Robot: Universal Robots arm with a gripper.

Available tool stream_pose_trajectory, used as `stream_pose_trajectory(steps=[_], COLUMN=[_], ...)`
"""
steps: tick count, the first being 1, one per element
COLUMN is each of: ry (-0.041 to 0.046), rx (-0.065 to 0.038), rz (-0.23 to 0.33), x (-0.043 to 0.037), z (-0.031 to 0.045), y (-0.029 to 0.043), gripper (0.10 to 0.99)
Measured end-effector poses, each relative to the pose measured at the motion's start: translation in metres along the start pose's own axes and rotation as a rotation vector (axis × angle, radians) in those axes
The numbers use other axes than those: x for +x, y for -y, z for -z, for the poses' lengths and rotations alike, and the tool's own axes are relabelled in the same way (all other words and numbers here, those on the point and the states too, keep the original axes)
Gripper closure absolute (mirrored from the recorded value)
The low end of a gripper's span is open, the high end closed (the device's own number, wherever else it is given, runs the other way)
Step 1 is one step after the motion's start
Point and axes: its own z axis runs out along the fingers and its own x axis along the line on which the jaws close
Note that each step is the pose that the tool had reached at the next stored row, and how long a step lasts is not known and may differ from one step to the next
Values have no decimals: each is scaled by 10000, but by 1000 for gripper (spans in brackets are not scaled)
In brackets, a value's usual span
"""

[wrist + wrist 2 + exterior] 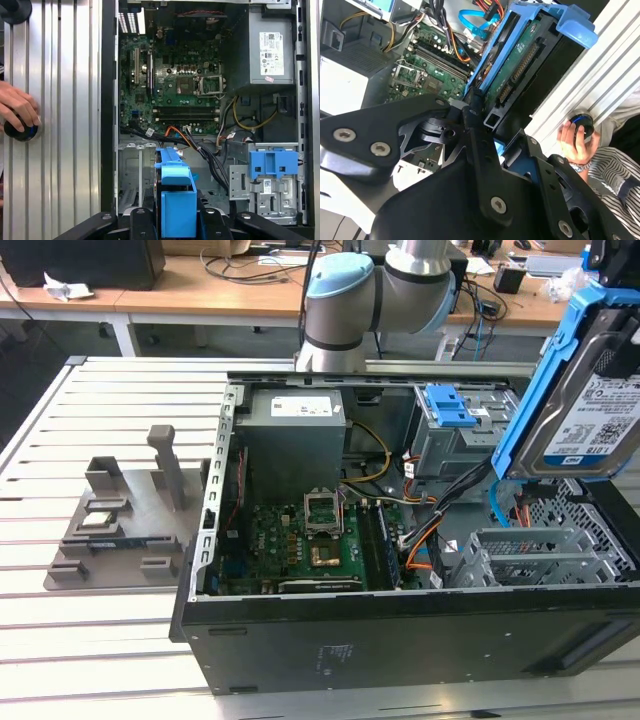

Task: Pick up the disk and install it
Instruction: 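Pick up the disk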

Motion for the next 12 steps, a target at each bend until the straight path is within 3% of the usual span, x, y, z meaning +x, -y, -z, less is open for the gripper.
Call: stream_pose_trajectory(steps=[12], ry=[0], rx=[-1], rz=[0], x=[30], z=[-179], y=[34], gripper=[718])
